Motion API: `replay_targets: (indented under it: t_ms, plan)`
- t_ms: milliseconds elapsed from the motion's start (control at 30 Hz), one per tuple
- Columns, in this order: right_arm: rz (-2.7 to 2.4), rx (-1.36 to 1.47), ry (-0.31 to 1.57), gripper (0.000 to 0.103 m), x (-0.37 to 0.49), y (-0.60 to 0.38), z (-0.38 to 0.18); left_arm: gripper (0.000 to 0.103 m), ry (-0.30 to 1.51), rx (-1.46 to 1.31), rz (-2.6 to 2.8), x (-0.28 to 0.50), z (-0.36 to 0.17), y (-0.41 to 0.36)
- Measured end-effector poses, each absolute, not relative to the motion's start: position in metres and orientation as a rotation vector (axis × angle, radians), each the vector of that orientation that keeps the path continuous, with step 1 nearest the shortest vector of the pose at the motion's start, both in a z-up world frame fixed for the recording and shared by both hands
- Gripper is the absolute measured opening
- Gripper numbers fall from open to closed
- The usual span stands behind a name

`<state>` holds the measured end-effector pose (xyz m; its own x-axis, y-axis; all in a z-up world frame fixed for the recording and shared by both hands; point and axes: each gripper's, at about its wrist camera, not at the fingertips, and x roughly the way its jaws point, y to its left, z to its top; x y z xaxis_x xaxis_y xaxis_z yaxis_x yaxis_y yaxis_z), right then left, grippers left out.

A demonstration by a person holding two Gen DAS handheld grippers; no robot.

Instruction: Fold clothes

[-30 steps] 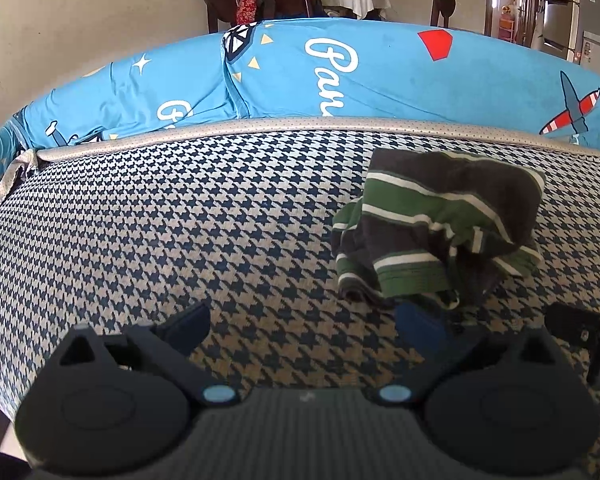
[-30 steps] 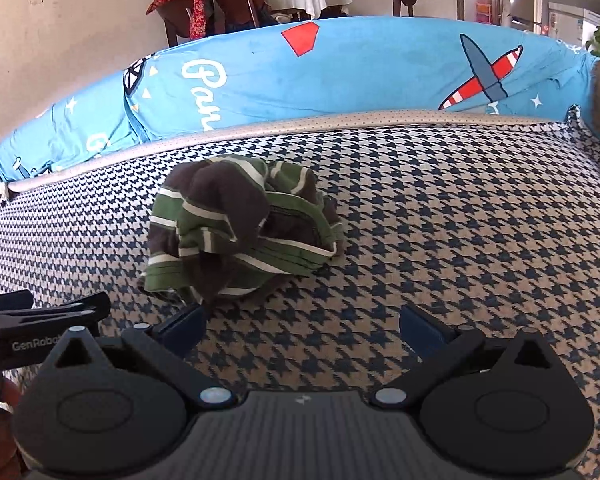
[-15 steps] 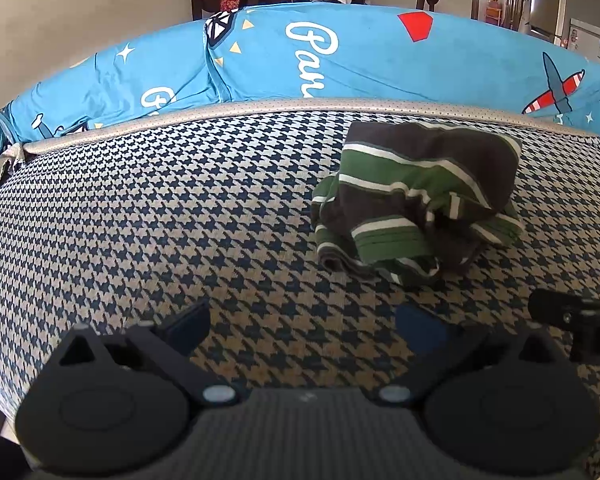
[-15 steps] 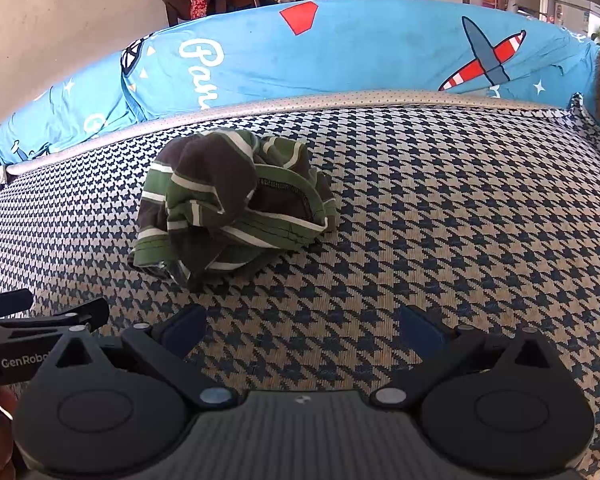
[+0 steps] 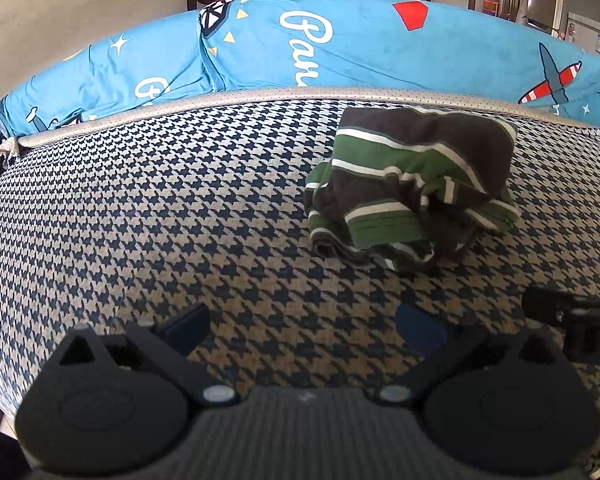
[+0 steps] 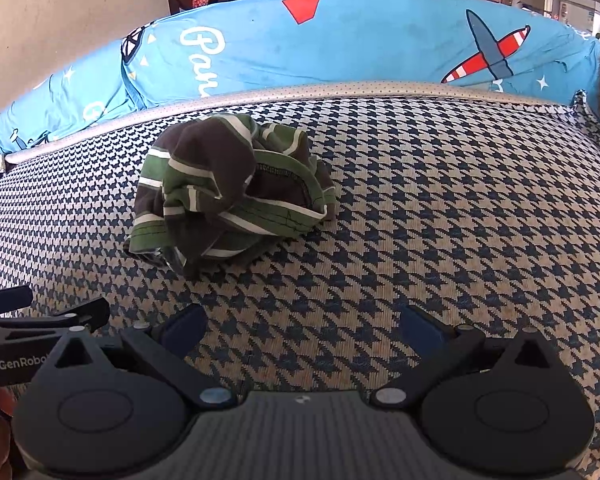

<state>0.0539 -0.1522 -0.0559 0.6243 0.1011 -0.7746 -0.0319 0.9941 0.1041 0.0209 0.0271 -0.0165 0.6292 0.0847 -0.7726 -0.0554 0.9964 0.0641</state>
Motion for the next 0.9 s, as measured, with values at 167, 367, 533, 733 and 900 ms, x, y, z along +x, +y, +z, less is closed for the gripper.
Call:
replay_targets:
  t_ms: [167, 367, 533, 733, 900]
  plan:
    - [0.080, 0.082, 0.898, 0.103, 0.0544, -0.1515, -0.0564, 0.103, 0.891, 0.035, 0.083, 0.0209, -0.0162, 0.0272]
    - [0.084, 0.077, 0.902, 0.103, 0.0550, -0.1512, -0.0574, 0.103, 0.896, 0.035, 0.081, 0.0215, -0.0168, 0.0265]
    - [0.086, 0.076, 0.903, 0.103, 0.0548, -0.1510, -0.0576, 0.103, 0.897, 0.037, 0.079, 0.0211, -0.0174, 0.0265]
    - [0.087, 0.069, 0.905, 0.103, 0.0551, -0.1502, -0.0580, 0.103, 0.899, 0.039, 0.075, 0.0204, -0.0178, 0.0280]
    - [0.086, 0.068, 0.908, 0.103, 0.0558, -0.1502, -0.0577, 0.103, 0.900, 0.039, 0.073, 0.0205, -0.0179, 0.0289]
